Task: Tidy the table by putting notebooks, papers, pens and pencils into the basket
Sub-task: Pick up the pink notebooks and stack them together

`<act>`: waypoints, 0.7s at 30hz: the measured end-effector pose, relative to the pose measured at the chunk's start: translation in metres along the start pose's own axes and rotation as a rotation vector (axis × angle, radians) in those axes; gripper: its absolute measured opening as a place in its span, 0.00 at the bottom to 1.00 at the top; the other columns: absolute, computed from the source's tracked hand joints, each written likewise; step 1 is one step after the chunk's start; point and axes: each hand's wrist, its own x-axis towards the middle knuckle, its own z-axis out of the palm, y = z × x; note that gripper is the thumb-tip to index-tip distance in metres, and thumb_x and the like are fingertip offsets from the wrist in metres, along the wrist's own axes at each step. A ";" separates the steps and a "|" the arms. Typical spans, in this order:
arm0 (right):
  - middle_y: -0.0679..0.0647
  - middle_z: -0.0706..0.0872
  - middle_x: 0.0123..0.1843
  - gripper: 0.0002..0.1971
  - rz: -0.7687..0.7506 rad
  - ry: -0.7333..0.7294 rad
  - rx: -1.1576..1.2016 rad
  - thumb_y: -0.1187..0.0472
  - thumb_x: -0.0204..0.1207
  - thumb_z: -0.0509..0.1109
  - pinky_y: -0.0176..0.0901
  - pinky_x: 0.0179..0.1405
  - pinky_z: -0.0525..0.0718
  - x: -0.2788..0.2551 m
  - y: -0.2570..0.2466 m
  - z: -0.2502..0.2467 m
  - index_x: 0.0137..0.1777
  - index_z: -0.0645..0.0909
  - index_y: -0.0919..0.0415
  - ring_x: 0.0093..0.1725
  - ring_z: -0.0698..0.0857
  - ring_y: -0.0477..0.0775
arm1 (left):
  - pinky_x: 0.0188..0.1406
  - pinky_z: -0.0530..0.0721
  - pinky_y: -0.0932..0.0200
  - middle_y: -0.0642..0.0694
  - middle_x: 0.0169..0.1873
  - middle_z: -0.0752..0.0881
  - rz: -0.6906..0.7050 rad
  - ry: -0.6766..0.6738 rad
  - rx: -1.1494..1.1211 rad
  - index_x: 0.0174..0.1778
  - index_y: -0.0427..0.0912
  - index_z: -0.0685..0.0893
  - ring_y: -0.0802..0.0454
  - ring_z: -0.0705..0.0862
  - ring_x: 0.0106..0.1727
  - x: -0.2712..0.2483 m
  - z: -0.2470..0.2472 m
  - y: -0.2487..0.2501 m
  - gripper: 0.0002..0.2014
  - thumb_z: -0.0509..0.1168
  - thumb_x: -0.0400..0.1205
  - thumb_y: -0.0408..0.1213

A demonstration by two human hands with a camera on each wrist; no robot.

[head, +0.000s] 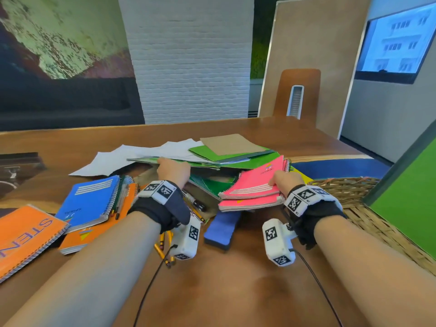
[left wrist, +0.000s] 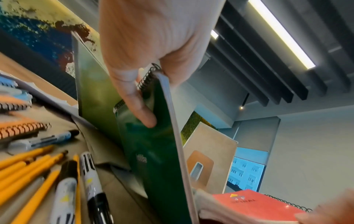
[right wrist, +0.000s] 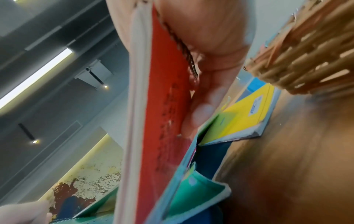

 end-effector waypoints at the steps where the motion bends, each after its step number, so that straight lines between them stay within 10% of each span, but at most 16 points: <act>1: 0.60 0.78 0.35 0.06 -0.021 0.007 0.012 0.65 0.72 0.67 0.48 0.40 0.72 -0.004 -0.001 -0.002 0.41 0.78 0.69 0.35 0.75 0.60 | 0.58 0.78 0.51 0.32 0.68 0.77 0.016 0.008 0.017 0.71 0.29 0.70 0.36 0.78 0.67 -0.001 -0.006 0.002 0.24 0.63 0.81 0.36; 5: 0.66 0.83 0.47 0.12 -0.144 0.085 0.089 0.65 0.73 0.68 0.53 0.49 0.79 -0.027 -0.006 -0.013 0.51 0.81 0.75 0.50 0.83 0.66 | 0.39 0.84 0.60 0.36 0.54 0.86 0.109 -0.074 -0.015 0.58 0.28 0.82 0.43 0.86 0.44 -0.011 -0.030 0.007 0.14 0.65 0.79 0.32; 11: 0.63 0.84 0.56 0.12 -0.433 0.172 0.189 0.66 0.76 0.66 0.50 0.54 0.77 -0.053 -0.020 -0.029 0.58 0.77 0.67 0.57 0.82 0.65 | 0.36 0.90 0.46 0.41 0.47 0.83 0.202 0.052 -0.268 0.50 0.37 0.84 0.42 0.86 0.33 -0.040 -0.062 0.040 0.07 0.67 0.77 0.29; 14: 0.58 0.84 0.55 0.13 -0.521 0.168 0.274 0.65 0.77 0.65 0.50 0.58 0.78 -0.059 -0.023 -0.031 0.61 0.76 0.62 0.57 0.82 0.61 | 0.55 0.85 0.52 0.40 0.54 0.85 0.384 0.122 -0.268 0.53 0.41 0.84 0.41 0.86 0.50 -0.049 -0.076 0.058 0.10 0.65 0.76 0.32; 17: 0.57 0.86 0.54 0.11 -0.542 0.080 0.382 0.64 0.77 0.67 0.63 0.60 0.81 -0.059 -0.021 -0.030 0.58 0.76 0.56 0.55 0.85 0.63 | 0.46 0.67 0.73 0.45 0.63 0.81 0.529 0.198 -0.231 0.65 0.40 0.79 0.52 0.78 0.53 -0.054 -0.085 0.066 0.14 0.61 0.83 0.34; 21: 0.55 0.85 0.47 0.09 -0.533 -0.103 0.556 0.70 0.79 0.66 0.54 0.47 0.87 -0.059 -0.016 -0.030 0.55 0.75 0.57 0.41 0.86 0.57 | 0.54 0.64 0.67 0.48 0.65 0.80 0.592 0.223 -0.273 0.64 0.44 0.79 0.49 0.73 0.68 -0.051 -0.086 0.063 0.14 0.64 0.83 0.37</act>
